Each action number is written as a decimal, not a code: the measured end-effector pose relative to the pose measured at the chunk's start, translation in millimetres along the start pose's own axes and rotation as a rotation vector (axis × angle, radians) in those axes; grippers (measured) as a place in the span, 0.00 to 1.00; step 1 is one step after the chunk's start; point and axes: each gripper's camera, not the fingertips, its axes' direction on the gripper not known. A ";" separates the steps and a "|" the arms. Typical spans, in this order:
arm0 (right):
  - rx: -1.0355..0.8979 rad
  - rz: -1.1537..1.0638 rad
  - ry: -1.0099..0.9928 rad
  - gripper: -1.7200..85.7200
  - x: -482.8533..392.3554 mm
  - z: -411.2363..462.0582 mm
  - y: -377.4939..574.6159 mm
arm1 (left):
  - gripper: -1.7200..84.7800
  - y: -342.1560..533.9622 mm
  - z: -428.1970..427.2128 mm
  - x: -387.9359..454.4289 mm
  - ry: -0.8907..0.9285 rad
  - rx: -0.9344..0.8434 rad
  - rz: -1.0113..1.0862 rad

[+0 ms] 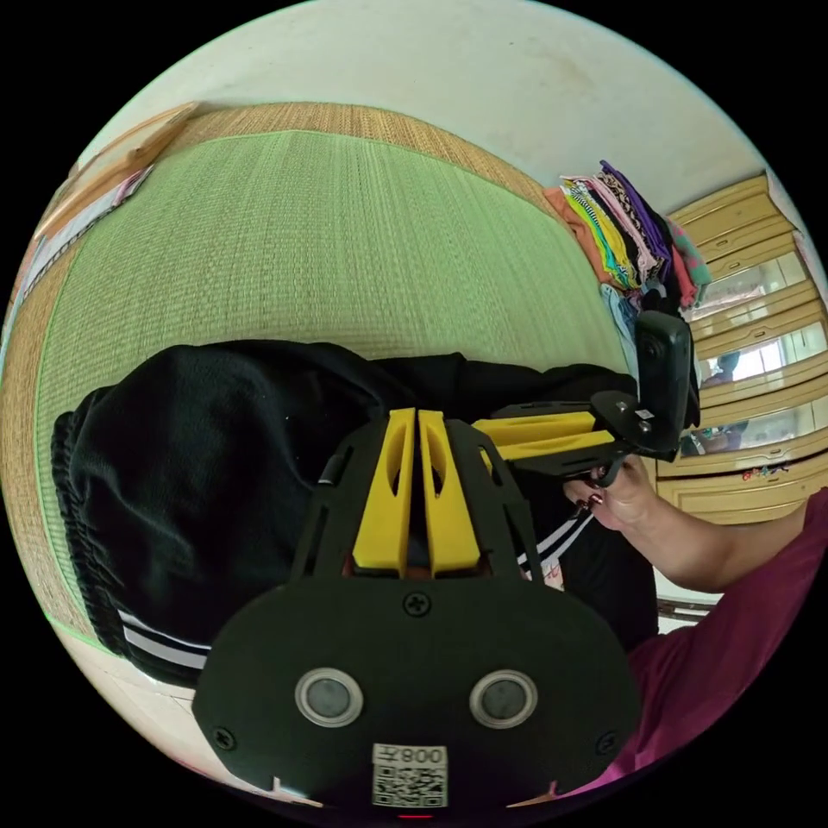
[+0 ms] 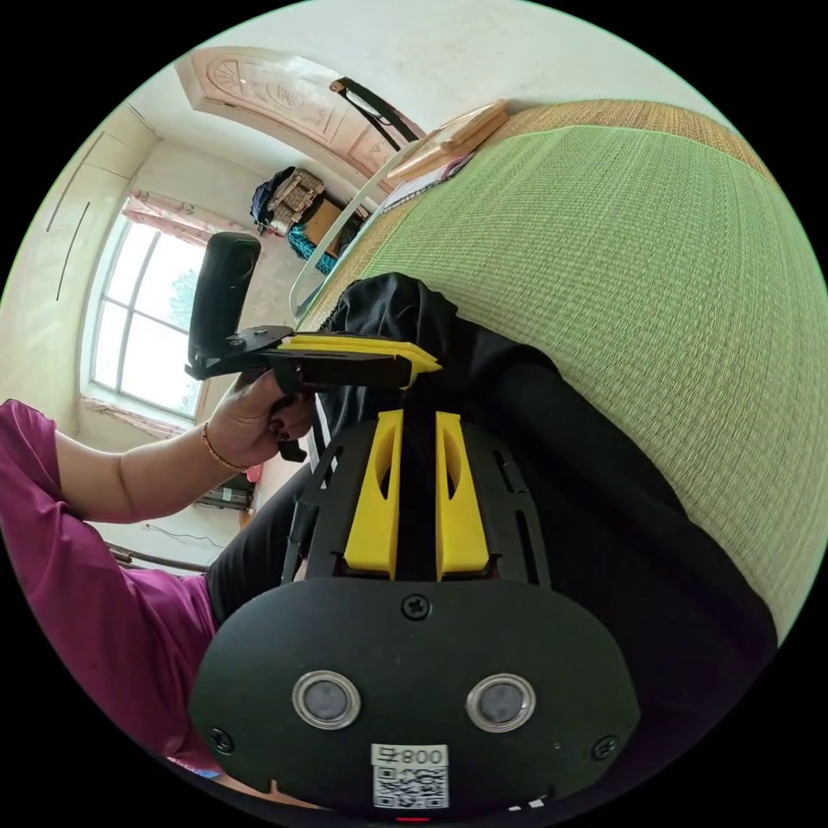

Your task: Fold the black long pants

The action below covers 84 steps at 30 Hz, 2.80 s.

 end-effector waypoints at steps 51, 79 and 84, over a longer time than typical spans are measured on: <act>0.134 0.413 -0.400 0.02 104.9 -135.5 -134.5 | 0.10 203.4 -110.6 -187.7 -0.095 0.135 -0.249; 0.088 0.203 -0.065 0.02 31.1 -161.6 -152.7 | 0.01 232.9 -159.9 -182.0 -0.113 0.266 -0.325; -0.017 0.148 0.281 0.02 21.1 -133.8 -149.0 | 0.01 227.3 -156.1 -201.8 -0.212 0.216 -0.388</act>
